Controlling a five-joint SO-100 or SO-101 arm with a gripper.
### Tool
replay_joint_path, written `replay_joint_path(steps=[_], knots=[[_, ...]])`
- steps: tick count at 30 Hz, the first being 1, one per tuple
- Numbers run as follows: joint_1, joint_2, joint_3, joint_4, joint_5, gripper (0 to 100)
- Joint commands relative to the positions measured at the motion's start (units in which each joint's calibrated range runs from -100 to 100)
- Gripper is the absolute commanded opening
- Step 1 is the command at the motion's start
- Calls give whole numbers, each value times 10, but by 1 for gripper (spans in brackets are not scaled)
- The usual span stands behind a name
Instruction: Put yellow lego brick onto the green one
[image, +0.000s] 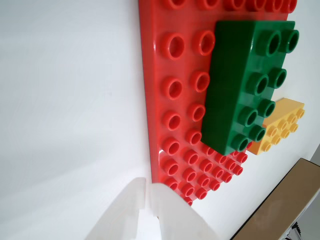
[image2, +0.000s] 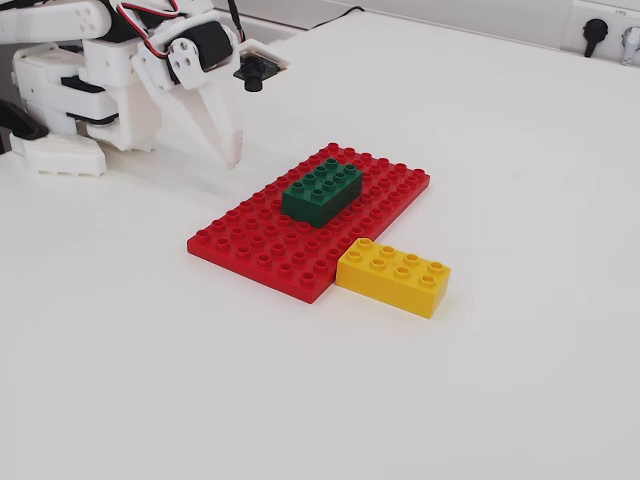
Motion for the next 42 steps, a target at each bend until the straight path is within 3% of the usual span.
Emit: replay_joint_path(steps=[1,42], knots=[[3,0,-1,-5,1,2],[22,5,-32,14,3,1]])
